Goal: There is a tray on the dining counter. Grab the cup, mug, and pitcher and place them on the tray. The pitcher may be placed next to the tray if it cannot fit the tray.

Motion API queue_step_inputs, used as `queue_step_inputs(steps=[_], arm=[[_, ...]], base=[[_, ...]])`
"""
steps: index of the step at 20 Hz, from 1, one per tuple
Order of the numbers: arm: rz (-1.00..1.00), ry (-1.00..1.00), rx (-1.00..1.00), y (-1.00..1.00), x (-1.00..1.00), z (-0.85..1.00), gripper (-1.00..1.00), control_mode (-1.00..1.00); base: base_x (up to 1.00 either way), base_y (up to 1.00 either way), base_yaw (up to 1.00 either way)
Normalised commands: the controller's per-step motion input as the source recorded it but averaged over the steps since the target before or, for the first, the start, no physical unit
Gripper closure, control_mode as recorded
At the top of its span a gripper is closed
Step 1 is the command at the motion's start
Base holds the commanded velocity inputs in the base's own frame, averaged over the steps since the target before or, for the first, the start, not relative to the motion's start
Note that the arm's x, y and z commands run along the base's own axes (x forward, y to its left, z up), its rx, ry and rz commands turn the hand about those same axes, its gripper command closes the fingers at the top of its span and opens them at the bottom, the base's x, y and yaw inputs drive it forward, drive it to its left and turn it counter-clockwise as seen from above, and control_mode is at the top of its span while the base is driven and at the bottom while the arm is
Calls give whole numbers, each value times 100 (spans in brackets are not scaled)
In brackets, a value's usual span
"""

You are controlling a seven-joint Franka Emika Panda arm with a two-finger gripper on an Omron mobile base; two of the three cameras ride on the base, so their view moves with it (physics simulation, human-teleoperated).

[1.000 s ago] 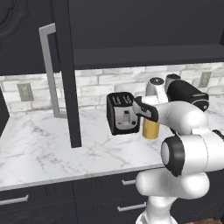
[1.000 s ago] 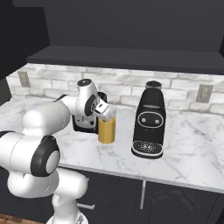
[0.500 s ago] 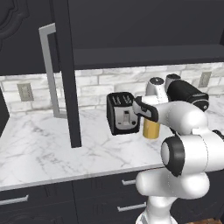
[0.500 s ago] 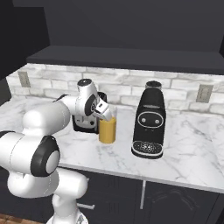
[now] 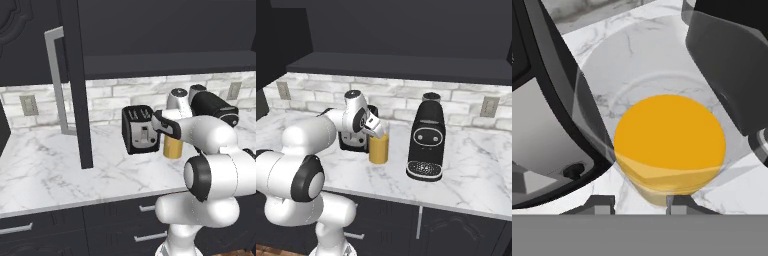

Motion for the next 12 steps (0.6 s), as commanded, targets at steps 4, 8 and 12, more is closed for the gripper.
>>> queue_step_inputs(steps=[4, 8, 12], arm=[[2, 0, 0, -3, -4, 14, 100, -100], [7, -5, 0, -14, -36, 36, 100, -100], [14, -17, 0, -29, -60, 35, 100, -100]], base=[[0, 0, 0], [0, 0, 0], [0, 0, 0]])
